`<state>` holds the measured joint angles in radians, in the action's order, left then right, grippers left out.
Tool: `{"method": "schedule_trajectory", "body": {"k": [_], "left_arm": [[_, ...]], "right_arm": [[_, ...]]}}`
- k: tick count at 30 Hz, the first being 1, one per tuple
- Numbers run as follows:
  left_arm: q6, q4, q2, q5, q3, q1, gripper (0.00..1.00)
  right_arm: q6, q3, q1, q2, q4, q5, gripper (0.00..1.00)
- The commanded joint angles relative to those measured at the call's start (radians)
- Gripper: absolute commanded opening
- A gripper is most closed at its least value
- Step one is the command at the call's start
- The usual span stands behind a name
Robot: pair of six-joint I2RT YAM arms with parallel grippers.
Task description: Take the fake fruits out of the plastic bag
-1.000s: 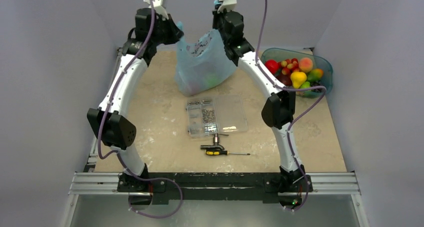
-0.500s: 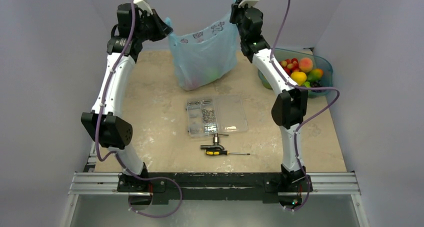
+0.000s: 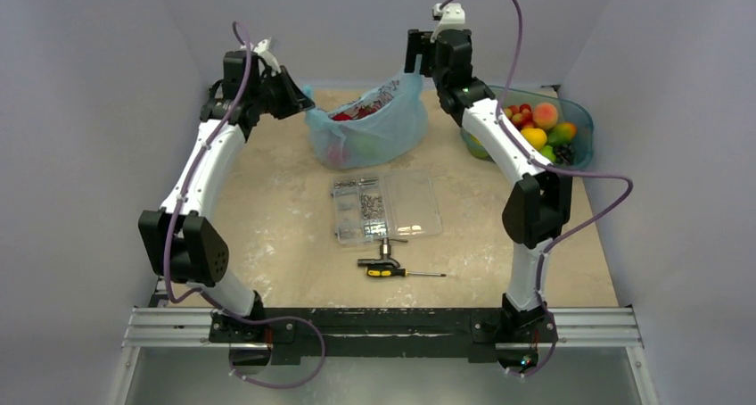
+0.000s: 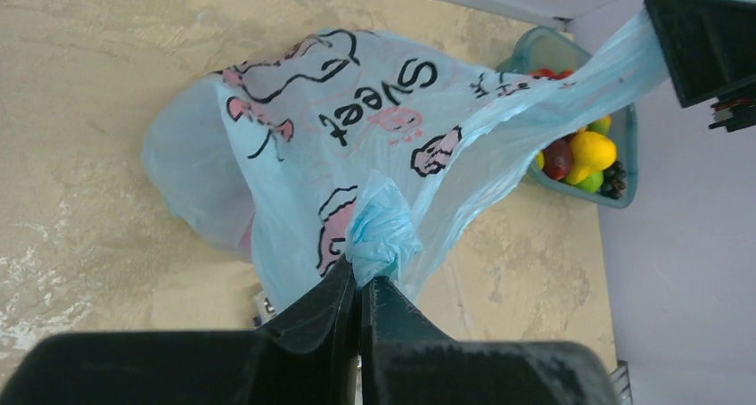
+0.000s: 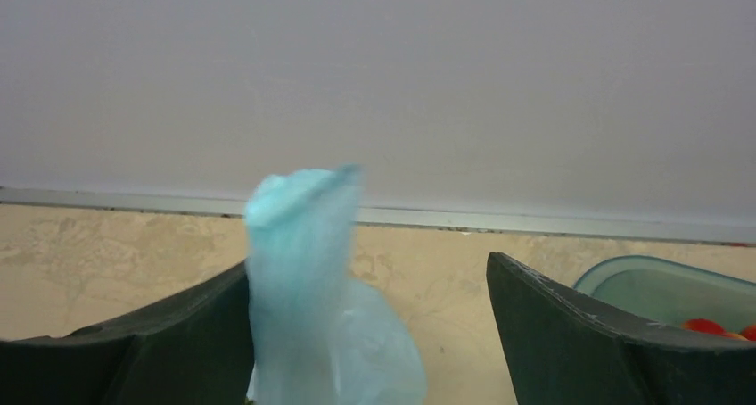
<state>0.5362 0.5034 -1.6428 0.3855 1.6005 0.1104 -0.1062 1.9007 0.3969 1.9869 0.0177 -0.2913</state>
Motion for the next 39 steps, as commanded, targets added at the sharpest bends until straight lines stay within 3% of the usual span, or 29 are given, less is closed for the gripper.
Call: {"method": "schedule_trajectory", "body": {"k": [1,3,6,8,9,10,11,17,20,28,33,39], "left_arm": [[0.09,-0.089,0.122,0.022,-0.016,-0.008,0.03],[0.122,-0.104,0.138,0.031,-0.039,-0.008,0.1],[0.13,-0.103,0.165,0.013,-0.067,-0.007,0.34],[0.141,-0.092,0.196,-0.026,-0.092,-0.005,0.56],[0.152,-0.093,0.217,-0.051,-0.111,0.001,0.77],[0.162,-0.096,0.24,-0.077,-0.13,0.01,0.9],[0.167,-0.101,0.265,-0.105,-0.15,0.024,0.98],[0.206,-0.146,0.426,-0.427,-0.292,0.197,1.0],[0.312,-0.219,0.408,-0.465,-0.346,0.229,1.0],[0.648,-0.108,0.171,-0.562,-0.161,0.247,1.0],[0.727,-0.098,0.093,-0.725,-0.104,0.296,1.0],[0.835,-0.02,0.013,-0.804,-0.044,0.302,0.93]], "right_arm": [[-0.152,0.122,-0.001,-0.076,0.252,-0.066,0.92],[-0.217,0.115,0.006,-0.098,0.308,-0.069,0.98],[-0.271,0.066,0.023,-0.144,0.32,-0.069,0.99],[-0.322,0.065,0.026,-0.16,0.356,-0.059,0.99],[-0.34,0.057,0.027,-0.17,0.366,-0.055,0.99],[-0.358,0.047,0.029,-0.18,0.367,-0.047,0.99],[-0.378,0.032,0.031,-0.191,0.369,-0.035,0.99],[-0.431,-0.122,0.075,-0.243,0.272,0.014,0.99],[-0.449,-0.108,0.075,-0.209,0.254,0.03,0.99],[-0.593,-0.011,0.075,-0.07,0.266,-0.047,0.99],[-0.563,0.046,0.075,-0.002,0.266,-0.081,0.99],[-0.53,0.092,0.075,0.058,0.261,-0.133,0.99]]}}
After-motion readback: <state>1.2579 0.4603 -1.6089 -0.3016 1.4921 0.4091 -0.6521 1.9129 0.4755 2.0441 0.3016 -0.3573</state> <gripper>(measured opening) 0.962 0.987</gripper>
